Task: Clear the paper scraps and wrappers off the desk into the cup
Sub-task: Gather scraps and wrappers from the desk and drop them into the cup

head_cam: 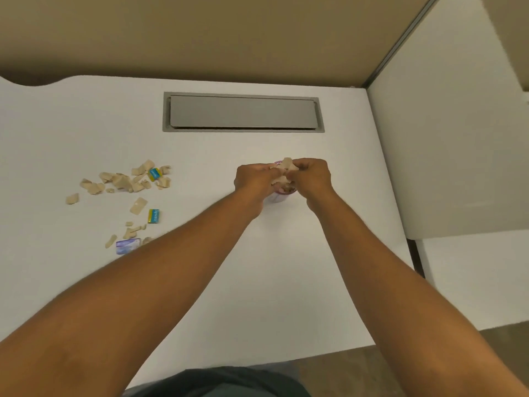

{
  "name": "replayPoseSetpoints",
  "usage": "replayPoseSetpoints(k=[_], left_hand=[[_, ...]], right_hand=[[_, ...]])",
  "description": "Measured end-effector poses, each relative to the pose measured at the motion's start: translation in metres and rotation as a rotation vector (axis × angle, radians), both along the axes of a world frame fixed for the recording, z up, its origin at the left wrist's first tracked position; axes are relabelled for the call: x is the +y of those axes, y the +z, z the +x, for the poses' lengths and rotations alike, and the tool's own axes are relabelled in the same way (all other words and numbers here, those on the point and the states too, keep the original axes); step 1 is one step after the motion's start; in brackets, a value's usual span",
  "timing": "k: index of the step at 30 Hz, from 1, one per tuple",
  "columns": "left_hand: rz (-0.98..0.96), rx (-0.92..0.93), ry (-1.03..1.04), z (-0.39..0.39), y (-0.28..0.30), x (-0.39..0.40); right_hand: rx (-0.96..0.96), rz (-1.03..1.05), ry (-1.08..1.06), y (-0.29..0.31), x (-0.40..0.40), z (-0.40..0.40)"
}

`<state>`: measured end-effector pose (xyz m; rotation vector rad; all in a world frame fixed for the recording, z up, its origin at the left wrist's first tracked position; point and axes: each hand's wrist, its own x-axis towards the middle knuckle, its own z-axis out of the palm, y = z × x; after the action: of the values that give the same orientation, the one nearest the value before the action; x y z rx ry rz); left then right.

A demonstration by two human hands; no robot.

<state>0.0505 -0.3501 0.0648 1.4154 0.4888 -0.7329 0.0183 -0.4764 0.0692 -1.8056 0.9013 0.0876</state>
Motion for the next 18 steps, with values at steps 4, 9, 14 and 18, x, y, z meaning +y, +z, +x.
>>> replayPoseSetpoints(k=[4, 9, 14, 18], left_hand=[[-0.004, 0.111, 0.003, 0.010, -0.003, -0.020], [-0.115, 0.213, -0.027, 0.012, 0.008, -0.027], [-0.118, 0.245, -0.044, 0.015, 0.020, -0.027], [-0.045, 0.210, -0.060, 0.016, 0.020, -0.019]], right_hand=[[0.112, 0.072, 0.099, 0.000, -0.016, 0.013], [0.202, 0.078, 0.122, 0.001, -0.029, 0.019], [0.187, -0.080, 0.186, -0.002, -0.031, 0.018], [0.126, -0.179, 0.125, -0.004, -0.029, 0.017]])
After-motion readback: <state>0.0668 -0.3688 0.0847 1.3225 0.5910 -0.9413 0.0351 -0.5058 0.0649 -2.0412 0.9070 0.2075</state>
